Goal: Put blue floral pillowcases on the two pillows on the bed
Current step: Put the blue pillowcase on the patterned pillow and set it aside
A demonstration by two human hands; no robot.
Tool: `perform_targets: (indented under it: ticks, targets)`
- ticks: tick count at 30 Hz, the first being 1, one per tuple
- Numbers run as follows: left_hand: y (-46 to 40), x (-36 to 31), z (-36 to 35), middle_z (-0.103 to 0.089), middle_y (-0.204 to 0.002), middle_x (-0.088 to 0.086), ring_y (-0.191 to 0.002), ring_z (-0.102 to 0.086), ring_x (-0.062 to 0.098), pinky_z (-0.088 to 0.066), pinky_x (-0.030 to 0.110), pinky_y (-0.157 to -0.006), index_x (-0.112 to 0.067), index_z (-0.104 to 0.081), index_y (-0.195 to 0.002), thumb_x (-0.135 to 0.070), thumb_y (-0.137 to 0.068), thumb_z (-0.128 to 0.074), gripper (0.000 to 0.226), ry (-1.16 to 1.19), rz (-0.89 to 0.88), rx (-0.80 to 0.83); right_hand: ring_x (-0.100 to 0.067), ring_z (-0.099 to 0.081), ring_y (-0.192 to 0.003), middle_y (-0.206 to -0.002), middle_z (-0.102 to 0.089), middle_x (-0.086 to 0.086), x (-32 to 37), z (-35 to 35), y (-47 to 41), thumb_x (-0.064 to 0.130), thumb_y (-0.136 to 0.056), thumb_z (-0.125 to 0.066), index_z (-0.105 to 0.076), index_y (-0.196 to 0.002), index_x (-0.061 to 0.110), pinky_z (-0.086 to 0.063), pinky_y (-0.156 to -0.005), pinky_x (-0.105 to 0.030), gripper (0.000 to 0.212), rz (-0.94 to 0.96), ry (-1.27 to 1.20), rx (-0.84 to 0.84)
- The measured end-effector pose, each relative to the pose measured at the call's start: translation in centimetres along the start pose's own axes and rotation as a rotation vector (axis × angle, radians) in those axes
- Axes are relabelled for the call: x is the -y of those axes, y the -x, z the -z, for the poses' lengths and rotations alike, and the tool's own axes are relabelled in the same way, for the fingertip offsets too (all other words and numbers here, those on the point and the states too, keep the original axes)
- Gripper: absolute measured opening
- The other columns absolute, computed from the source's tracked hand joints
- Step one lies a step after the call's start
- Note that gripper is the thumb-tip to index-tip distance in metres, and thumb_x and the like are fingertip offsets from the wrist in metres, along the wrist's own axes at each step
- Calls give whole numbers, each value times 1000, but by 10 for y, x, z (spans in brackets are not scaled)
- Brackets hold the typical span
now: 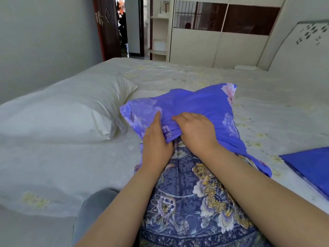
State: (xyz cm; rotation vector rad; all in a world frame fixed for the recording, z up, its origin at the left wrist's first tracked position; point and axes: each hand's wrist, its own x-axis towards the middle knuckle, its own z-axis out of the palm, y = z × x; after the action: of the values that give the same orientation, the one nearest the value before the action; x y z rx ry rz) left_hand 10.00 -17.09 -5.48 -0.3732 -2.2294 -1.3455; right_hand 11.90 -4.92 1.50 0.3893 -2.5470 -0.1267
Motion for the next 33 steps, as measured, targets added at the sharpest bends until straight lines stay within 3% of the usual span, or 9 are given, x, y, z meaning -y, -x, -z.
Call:
perform_targets:
  ticks: [3,5,11,13,15,19,23,29,33]
  targets:
    - [-9,-1,-1,-48,-119,-1,-102,-55,25,-48,41,-81,-27,-18,-150,-35,-81,-53,78,20,162,-78,-32,-61,-98,-111,-65,-7,5,5,-1,5,-86,-47,-56,-123,15,-43,-69,-34,40,11,14,66]
    - [-13,-3,-4,-39,-110,1,-99,-51,26,-46,37,-82,-20,-27,-148,-41,-79,-50,76,9,128,-178,-31,-60,-97,-109,-65,-6,5,12,0,10,-90,-44,-55,-124,18,-38,-65,-33,36,9,7,118]
    - [-45,-14,-19,-44,-138,9,-122,-46,26,-43,34,-97,-19,-53,-133,-33,-80,-52,55,-83,-39,-52,-31,-57,-103,-112,-65,-8,-22,33,-5,15,-89,-50,-56,-121,23,-40,-72,-33,34,-107,-234,207]
    - [-50,-20,-25,-61,-117,6,-105,-57,24,-49,34,-84,-17,-68,-110,-24,-80,-55,34,-50,-109,-16,-30,-57,-96,-103,-65,-6,-34,34,-3,17,-91,-51,-58,-111,21,-38,-68,-32,22,-120,-338,253]
    - [-44,-24,-33,-64,-84,4,-80,-57,26,-45,39,-69,-12,-65,-82,-22,-76,-52,18,-16,-111,-42,-24,-55,-83,-86,-59,0,-48,42,-2,22,-91,-55,-55,-96,21,-37,-64,-31,6,-93,-386,408]
    - [-24,-42,-46,-42,-68,-7,-70,-43,23,-35,36,-59,-12,-46,-71,-26,-69,-51,15,64,-118,-61,-14,-46,-62,-67,-53,4,-79,74,-30,55,-82,-61,-60,-80,13,-35,-60,-28,42,-100,-333,749]
    - [-15,-68,-54,-38,-71,-7,-72,-43,26,-32,38,-59,-22,-35,-73,-6,-67,-53,25,60,-203,-12,-16,-60,-74,-82,-69,-4,-99,72,-80,34,-87,-64,-69,-83,16,-44,-72,-29,19,-126,-413,325]
    - [-3,-61,-51,-30,-61,-14,-65,-27,10,-16,27,-56,-28,-25,-66,-2,-71,-54,40,147,-150,-22,-19,-62,-91,-99,-70,-2,-93,40,-98,41,-78,-73,-69,-104,14,-47,-86,-31,37,-71,-307,470]
    - [0,-64,-51,-28,-60,-12,-63,-25,9,-18,31,-53,-27,-25,-65,-1,-68,-52,38,167,-206,6,-10,-57,-84,-90,-67,4,-97,29,-94,38,-88,-62,-71,-100,15,-43,-76,-23,27,-69,-469,473]
